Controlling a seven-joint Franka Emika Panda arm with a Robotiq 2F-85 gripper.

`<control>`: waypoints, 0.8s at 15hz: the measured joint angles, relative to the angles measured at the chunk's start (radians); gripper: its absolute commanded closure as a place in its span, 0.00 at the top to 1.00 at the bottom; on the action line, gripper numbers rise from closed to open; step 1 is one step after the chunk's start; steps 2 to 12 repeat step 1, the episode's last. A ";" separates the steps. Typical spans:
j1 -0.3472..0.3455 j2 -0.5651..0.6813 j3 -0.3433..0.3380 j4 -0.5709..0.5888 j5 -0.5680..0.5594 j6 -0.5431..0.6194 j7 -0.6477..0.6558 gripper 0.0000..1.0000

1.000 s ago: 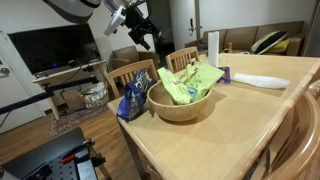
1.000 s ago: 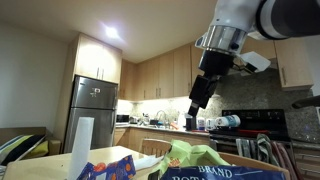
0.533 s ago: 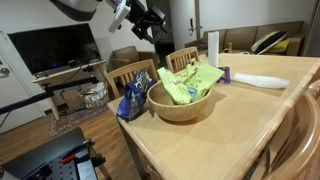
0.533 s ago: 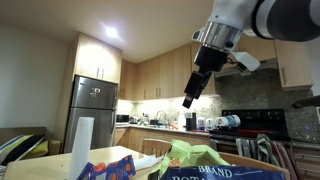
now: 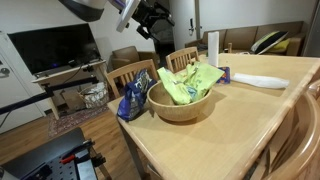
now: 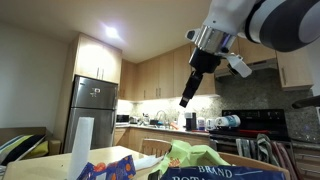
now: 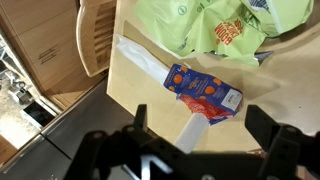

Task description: Take the blue packet of potato chips out of the bowl and put it on the table

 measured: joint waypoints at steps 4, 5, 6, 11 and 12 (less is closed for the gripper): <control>0.000 0.007 0.000 0.004 -0.008 0.000 0.001 1.00; 0.000 0.007 0.000 0.004 -0.008 0.000 0.001 1.00; 0.000 0.007 0.000 0.004 -0.008 0.000 0.001 1.00; 0.000 0.007 0.000 0.004 -0.008 0.000 0.001 1.00; 0.000 0.007 0.000 0.004 -0.008 0.000 0.001 1.00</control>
